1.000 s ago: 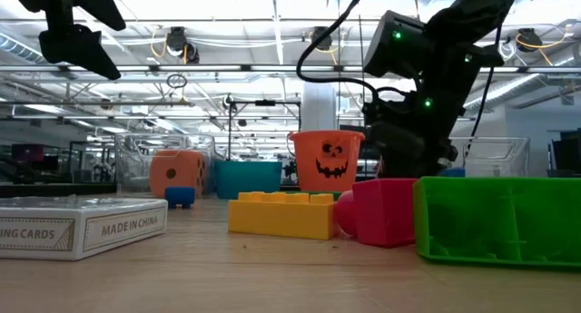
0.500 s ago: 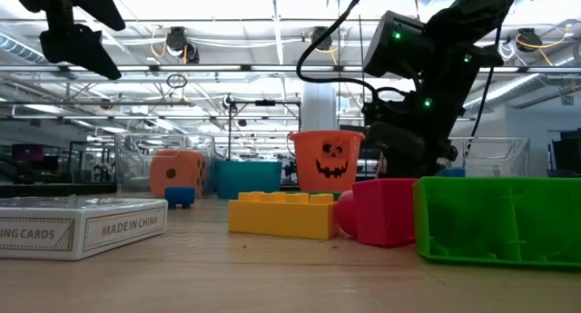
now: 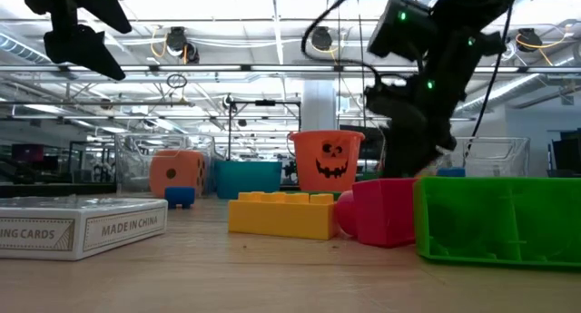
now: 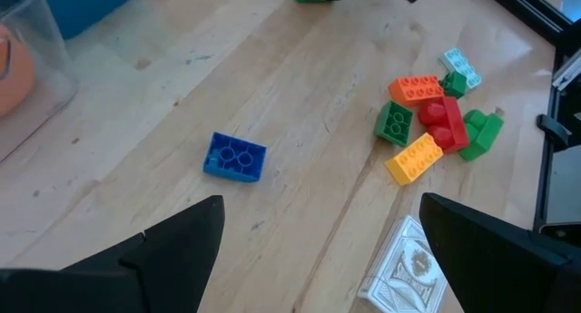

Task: Pick & Place Toys
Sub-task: Put the green game piece into the right transparent bin

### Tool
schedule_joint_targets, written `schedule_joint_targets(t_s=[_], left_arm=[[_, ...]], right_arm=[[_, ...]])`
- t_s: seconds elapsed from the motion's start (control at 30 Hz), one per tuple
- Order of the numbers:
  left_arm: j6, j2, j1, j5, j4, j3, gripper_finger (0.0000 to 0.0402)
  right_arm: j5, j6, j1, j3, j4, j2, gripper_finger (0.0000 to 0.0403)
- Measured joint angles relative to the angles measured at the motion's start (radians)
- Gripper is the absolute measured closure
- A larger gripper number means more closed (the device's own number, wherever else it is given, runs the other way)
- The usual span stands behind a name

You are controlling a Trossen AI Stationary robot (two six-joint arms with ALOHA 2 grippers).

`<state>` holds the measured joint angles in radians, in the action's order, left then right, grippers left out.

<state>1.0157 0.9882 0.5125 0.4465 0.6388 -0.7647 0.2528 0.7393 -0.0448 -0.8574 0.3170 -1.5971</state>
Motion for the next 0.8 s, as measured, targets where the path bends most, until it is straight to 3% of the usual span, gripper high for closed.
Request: schedule_joint_targets(t_s=[0.4,0.8], left_arm=[[-0.071,0.0,-0.062,-0.001,-0.011,0.0,0.0023],[-0.105,0.0,-0.125,-0.055,-0.019,0.0,0.0023]], right_arm=[[0.012,-0.126,0.104,0.0,0.092,0.309,0.0261],[0.114,-0.317,0.298,-0.209,0.594,0.526,0.026]])
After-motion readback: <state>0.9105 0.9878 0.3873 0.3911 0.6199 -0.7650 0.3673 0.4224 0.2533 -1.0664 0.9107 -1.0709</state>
